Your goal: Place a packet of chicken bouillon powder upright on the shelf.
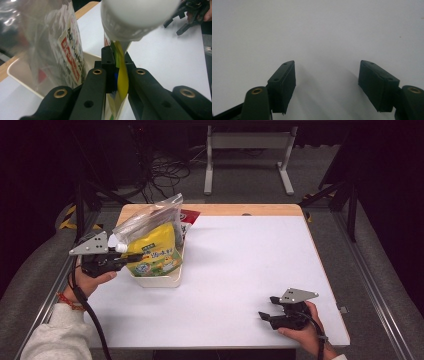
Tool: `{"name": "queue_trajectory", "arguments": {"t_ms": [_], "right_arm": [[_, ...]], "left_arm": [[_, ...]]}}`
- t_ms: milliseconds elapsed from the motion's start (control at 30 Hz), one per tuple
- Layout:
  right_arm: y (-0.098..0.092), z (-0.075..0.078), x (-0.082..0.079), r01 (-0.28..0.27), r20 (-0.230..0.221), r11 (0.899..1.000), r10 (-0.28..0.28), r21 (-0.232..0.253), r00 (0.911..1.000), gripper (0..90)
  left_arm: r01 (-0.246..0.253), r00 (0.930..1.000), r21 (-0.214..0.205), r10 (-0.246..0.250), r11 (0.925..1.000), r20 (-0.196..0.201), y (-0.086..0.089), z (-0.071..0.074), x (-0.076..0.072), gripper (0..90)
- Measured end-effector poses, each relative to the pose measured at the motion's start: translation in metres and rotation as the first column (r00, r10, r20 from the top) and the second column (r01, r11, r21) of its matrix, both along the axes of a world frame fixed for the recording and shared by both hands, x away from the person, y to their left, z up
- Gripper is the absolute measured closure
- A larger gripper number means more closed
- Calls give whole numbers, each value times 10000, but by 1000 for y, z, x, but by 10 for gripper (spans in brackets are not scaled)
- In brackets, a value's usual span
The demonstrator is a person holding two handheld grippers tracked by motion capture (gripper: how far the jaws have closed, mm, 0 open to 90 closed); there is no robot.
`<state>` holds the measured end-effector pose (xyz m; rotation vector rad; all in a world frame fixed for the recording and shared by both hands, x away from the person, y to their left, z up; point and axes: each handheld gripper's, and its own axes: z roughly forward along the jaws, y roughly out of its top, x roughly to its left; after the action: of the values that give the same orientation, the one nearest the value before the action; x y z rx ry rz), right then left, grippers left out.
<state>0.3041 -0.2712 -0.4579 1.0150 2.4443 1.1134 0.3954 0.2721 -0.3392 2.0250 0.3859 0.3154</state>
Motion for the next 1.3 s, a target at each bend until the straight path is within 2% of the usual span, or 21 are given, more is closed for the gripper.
{"name": "queue_trajectory", "arguments": {"t_ms": [100,167,200,233,300,367,400,433,467,533,600,633,700,733,767,800,933,1000,1067,1200,1300], "right_arm": [[1,0,0,-2,-23,10000,2,8,10000,294],[2,0,0,-14,-6,10000,14,-23,10000,293],[2,0,0,-32,-6,10000,32,-40,10000,293],[2,0,0,-34,-2,10000,33,-37,10000,293],[2,1,0,-47,3,10000,47,-1,10000,292],[2,1,0,-94,9,9999,94,60,10000,290],[2,1,0,-89,24,9999,89,62,10000,288],[2,1,1,-78,24,10000,77,53,10000,288],[2,1,1,-76,17,10000,76,62,10000,288],[2,1,0,-87,-8,9999,87,85,10000,288],[3,1,0,-102,-19,9999,103,113,9999,287],[3,1,0,-128,-26,9998,129,135,9999,287],[2,1,0,-95,-37,9998,96,153,9999,287],[2,1,1,-94,-61,9998,95,185,9999,287],[2,1,1,-78,-94,9998,80,197,9999,287],[2,1,1,-61,-96,9998,63,164,9999,286],[3,1,1,-89,-52,9999,90,120,9999,286],[3,1,0,-91,-57,9999,92,130,9999,286],[3,1,0,-85,-52,9999,86,144,9999,285],[2,2,1,-78,-3,9997,78,216,10000,285],[4,4,2,-33,85,9996,31,264,10000,301]], "left_arm": [[-112,9999,-244,112,9996,12,0,-2,0,839],[-214,9998,-669,209,9975,-73,1,-4,1,827],[-304,9995,-832,298,9961,-83,1,-5,2,787],[-307,9995,-886,301,9956,-83,1,-6,2,778],[-522,9986,-845,522,9951,-31,1,-7,2,787],[-590,9983,-1064,584,9926,-84,2,-9,2,787],[-693,9976,-1335,682,9886,-129,2,-11,1,780],[-752,9972,-1344,749,9881,-73,2,-11,0,795],[-851,9963,-1293,861,9880,17,1,-11,-1,818],[-870,9960,-928,887,9919,135,0,-7,-3,859],[-705,9974,-663,713,9953,104,2,-2,-5,862],[-671,9976,-383,677,9970,142,2,1,-7,865],[-603,9982,-79,603,9981,-60,1,5,-6,869],[-694,9976,162,695,9975,-38,-1,7,-6,872],[-836,9964,160,838,9964,-100,-3,8,-5,871],[-642,9977,195,646,9977,-183,-5,8,-4,873],[-801,9964,516,814,9954,-225,-13,5,-5,877],[-1023,9945,436,1032,9938,-201,-14,2,-4,879],[-920,9955,419,928,9949,-170,-12,2,-4,879],[-1097,9939,385,1102,9932,-89,-2,5,-7,879],[-1126,9936,163,1127,9935,-69,-1,4,-8,874]]}}
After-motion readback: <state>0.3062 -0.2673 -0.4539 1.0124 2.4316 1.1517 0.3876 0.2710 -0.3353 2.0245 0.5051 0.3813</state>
